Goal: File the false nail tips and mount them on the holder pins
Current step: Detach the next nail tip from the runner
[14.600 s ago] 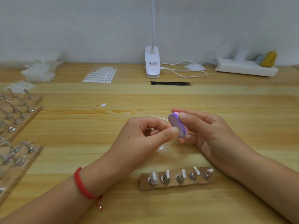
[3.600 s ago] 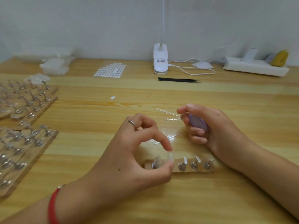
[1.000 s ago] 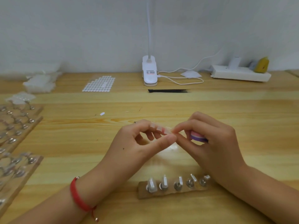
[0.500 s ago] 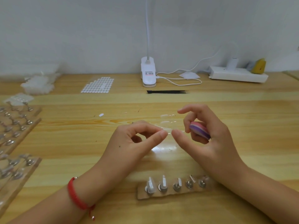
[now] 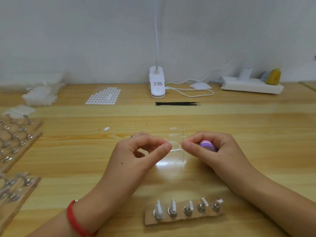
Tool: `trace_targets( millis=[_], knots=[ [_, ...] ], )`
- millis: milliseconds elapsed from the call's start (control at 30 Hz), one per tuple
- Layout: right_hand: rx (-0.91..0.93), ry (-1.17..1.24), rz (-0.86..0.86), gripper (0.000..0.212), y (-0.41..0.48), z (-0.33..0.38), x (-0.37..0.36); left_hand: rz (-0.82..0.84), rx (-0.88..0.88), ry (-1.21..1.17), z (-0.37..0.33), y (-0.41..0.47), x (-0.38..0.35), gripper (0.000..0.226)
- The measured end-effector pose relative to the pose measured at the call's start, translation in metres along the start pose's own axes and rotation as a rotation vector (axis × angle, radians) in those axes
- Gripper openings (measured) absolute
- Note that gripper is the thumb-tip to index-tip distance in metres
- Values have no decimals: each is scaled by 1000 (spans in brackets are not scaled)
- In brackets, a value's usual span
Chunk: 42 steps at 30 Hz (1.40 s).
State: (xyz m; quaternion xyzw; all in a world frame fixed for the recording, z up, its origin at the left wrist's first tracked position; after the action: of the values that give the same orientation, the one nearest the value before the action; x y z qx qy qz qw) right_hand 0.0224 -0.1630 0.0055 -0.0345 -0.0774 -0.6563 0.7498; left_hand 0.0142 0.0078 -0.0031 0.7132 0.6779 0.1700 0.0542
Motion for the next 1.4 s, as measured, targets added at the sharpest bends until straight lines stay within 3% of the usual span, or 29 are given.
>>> trace_targets(
  millis=[567, 900, 1167, 1300, 1400],
  knots=[
    [-87, -33, 231, 12, -3, 2, -12, 112, 9, -50, -2, 0, -7, 24],
    [-92, 26, 68, 20, 0, -2, -3, 30, -26, -51, -1, 1, -2, 25],
    [-64, -19, 8, 19, 2, -4, -1, 63, -140, -2, -8, -3, -4, 16],
    [-52, -165, 94, 18, 0, -8, -6, -54, -338, 132, -28, -9, 4, 11],
    [30, -349, 188, 6, -4, -9, -15, -142, -309, 98, -28, -9, 9, 14]
  ],
)
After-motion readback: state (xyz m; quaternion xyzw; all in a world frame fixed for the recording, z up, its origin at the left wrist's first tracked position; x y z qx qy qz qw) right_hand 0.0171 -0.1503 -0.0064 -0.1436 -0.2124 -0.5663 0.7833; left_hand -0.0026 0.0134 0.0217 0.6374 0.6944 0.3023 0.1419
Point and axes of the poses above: each hand's wrist, its own y-axis towards the middle knuckle, its own x-axis out of the back of the hand, z = x × y, the point moved 7 cm from there along y, towards the middle knuckle, and after that the axes turned 7 degrees about -x, right-handed, at the moved point
